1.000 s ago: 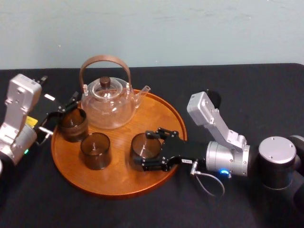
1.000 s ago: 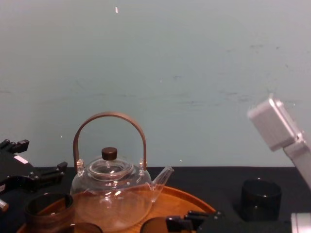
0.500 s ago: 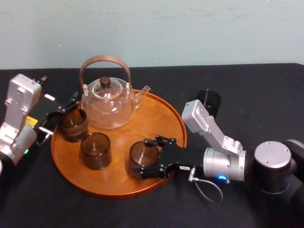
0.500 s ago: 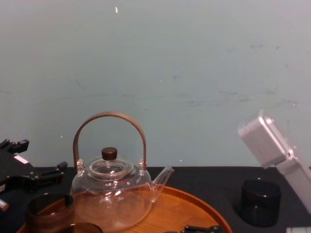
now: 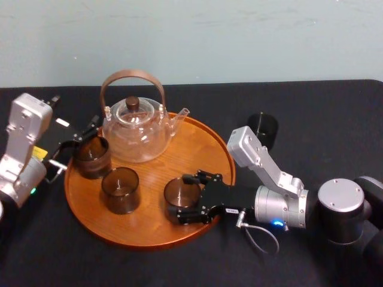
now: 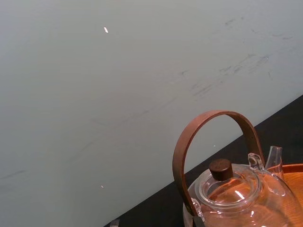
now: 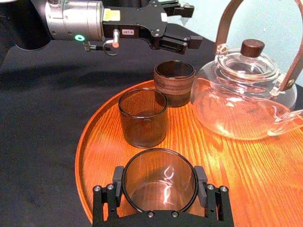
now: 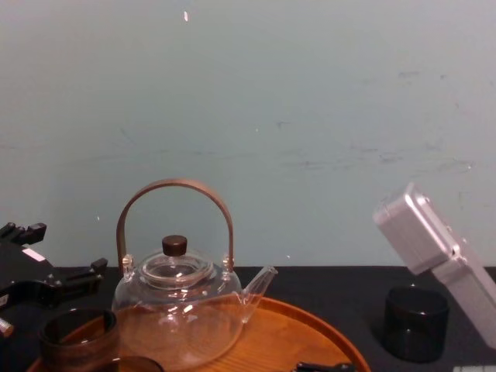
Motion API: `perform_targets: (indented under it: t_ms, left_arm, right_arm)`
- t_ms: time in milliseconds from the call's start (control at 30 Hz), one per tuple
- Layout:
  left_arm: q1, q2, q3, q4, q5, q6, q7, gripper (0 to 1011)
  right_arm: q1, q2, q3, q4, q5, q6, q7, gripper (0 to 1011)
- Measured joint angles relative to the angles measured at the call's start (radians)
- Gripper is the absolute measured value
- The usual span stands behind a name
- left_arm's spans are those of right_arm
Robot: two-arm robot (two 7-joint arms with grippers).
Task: Pick up the glass from the table and place it on the tray.
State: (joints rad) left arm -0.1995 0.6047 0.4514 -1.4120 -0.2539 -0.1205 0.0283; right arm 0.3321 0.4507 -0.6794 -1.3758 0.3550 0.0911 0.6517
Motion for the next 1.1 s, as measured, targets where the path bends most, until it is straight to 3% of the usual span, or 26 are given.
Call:
perform_targets:
  t_ms: [500,667,1100]
  left_arm:
    - [0.0,0.0,0.0,0.0,0.0,0.0,0.0,1001]
    - [0.0,0.0,0.0,0.0,0.0,0.0,0.0,1001]
    - [0.0,0.0,0.0,0.0,0.0,0.0,0.0,1001]
  right_arm:
    - [-0.001,0.001,0.0,0.0,-0.006,0.003,-0.004,905]
    - [-0.001,0.001,0.0,0.001,-0.007,0.006,-0.004,998]
    - [-0.001,0.001,0.0,0.001,-0.005,0.004,-0.002,1002]
